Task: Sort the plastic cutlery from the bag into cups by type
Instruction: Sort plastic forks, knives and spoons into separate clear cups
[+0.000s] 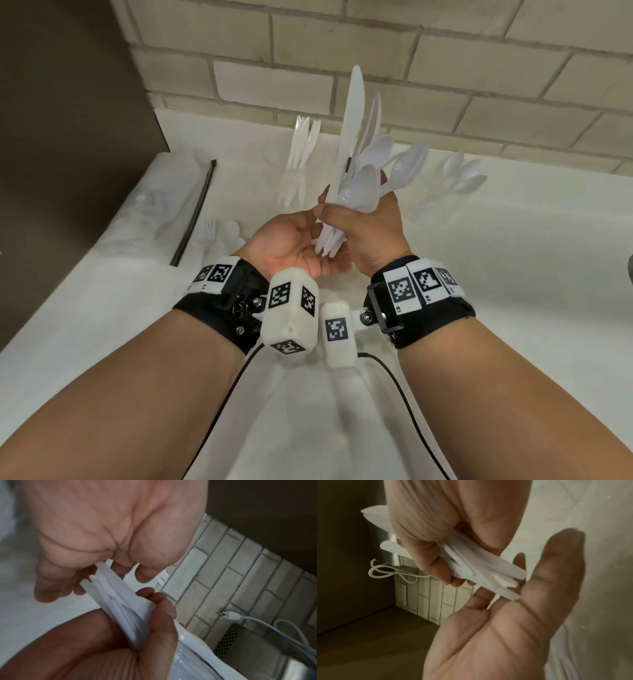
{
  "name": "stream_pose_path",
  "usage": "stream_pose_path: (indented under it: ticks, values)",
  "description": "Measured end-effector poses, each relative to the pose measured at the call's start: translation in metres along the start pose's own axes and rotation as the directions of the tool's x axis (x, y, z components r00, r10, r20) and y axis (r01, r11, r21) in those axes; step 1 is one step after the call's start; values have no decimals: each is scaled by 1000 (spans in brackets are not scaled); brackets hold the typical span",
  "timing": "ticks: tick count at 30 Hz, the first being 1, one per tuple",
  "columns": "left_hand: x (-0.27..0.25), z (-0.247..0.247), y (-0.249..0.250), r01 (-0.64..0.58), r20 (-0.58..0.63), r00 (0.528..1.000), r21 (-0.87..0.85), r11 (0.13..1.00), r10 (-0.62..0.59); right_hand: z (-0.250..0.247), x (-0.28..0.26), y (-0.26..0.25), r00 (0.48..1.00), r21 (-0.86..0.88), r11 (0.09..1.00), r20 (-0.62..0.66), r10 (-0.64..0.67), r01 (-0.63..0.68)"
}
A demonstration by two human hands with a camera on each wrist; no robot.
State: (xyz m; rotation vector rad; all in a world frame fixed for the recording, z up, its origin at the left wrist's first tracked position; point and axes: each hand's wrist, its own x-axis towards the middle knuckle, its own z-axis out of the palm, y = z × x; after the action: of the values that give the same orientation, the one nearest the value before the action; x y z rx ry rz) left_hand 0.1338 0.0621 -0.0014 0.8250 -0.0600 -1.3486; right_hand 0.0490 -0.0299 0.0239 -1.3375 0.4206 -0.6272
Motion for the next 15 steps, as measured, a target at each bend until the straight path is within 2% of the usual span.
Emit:
stream_pose_path:
  ticks: [7,11,15]
  values:
    - [-6,7,9,12,9,1000,-35,999,-12,6,-3,9,997,-75,996,42,58,-55]
    - [-6,4,8,49,-57,997,-30,998,-51,7,-1,5,998,0,999,62,33,-33]
    - [-5,5,12,29,-42,999,-81,996,-32,10,-4,10,990,-67,995,114,80,-73]
